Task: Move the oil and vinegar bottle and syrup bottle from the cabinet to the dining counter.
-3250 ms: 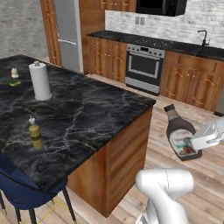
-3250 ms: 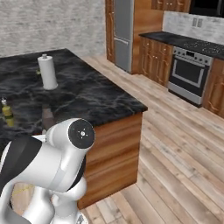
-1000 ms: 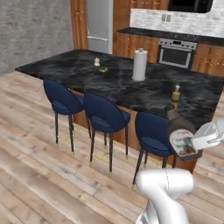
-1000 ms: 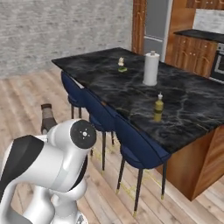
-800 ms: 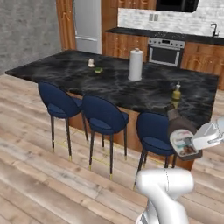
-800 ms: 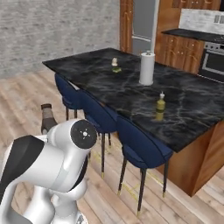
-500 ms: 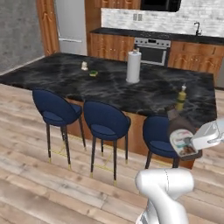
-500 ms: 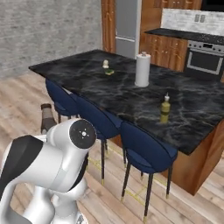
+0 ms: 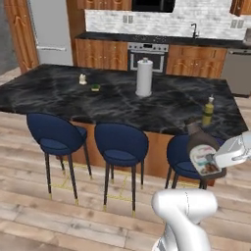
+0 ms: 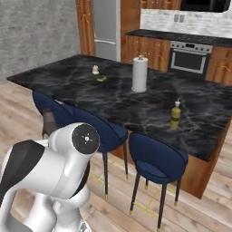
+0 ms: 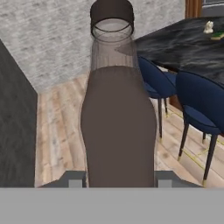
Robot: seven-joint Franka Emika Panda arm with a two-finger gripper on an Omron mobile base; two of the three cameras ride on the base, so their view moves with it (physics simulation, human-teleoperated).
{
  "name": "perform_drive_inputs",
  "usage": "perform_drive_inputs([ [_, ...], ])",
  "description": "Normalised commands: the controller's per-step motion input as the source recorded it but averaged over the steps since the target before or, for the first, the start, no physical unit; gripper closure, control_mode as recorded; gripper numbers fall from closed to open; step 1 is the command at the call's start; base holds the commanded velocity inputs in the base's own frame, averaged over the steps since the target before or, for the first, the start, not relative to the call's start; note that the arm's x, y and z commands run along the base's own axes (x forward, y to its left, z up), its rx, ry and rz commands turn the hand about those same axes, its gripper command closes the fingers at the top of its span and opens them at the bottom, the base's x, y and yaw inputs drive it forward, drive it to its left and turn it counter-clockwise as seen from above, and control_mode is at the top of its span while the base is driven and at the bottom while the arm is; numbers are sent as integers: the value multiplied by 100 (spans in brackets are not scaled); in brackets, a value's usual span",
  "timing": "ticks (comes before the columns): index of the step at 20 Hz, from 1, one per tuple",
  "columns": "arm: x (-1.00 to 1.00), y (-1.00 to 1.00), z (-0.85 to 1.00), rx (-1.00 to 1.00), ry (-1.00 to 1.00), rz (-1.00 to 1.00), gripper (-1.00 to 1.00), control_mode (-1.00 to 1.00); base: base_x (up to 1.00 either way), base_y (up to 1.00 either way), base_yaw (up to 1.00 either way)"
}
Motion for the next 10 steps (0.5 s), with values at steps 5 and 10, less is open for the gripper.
perform_drive_inputs([
  [5, 0, 0, 0, 0, 0, 0, 100, 100, 45, 39, -30],
  [10, 0, 0, 0, 0, 0, 0, 100, 100, 48, 10, -26],
])
